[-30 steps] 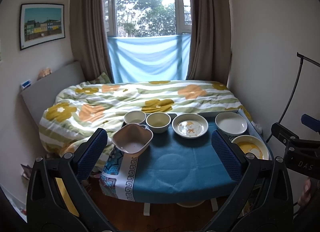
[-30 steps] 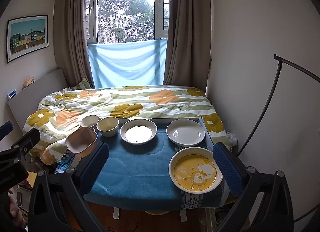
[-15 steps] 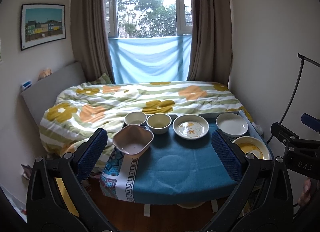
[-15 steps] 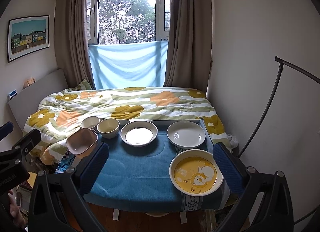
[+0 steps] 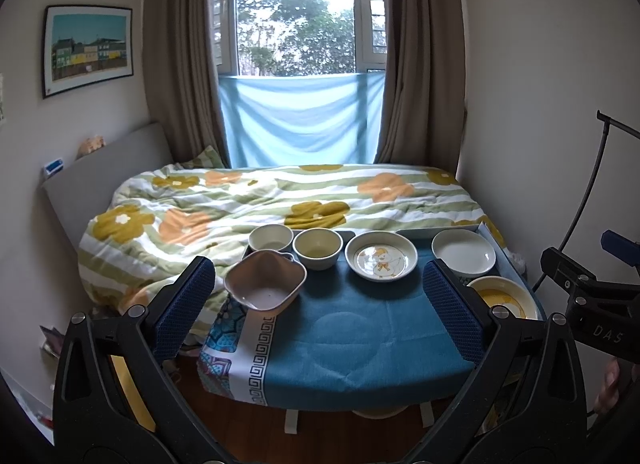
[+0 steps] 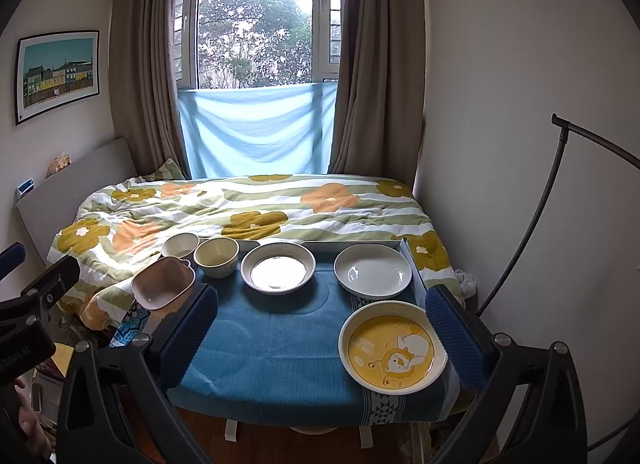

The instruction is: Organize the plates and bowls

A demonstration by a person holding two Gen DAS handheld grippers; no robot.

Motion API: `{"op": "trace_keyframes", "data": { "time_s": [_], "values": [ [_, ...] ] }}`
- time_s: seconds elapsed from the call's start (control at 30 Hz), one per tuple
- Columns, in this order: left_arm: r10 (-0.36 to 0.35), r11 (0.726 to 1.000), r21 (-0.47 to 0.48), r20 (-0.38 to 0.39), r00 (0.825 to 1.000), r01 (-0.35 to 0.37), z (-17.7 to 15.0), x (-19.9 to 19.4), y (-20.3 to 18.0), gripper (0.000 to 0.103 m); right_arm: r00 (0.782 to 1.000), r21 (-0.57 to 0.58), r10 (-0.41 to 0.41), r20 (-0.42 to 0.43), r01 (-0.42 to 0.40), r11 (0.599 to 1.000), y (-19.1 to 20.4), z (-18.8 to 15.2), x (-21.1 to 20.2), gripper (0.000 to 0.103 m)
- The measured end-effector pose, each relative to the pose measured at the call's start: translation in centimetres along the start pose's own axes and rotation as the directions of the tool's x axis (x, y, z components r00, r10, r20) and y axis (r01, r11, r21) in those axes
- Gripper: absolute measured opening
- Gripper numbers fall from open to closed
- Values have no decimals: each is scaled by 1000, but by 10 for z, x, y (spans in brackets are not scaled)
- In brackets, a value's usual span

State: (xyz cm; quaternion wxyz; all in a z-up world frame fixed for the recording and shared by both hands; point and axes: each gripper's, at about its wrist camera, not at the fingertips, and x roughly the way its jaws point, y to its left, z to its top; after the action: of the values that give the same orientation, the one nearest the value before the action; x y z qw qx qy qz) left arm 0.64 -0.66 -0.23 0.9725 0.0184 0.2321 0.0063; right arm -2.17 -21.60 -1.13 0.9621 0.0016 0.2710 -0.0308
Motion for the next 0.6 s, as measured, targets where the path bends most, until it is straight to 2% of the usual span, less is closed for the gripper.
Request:
{"op": "trace_keyframes", "data": {
  "time_s": [0.6],
  "values": [
    [8, 1000, -13, 14, 1000, -8, 4, 1, 6, 102, 1000, 0, 0, 2, 0, 1000, 0, 3, 2, 103]
  ]
}}
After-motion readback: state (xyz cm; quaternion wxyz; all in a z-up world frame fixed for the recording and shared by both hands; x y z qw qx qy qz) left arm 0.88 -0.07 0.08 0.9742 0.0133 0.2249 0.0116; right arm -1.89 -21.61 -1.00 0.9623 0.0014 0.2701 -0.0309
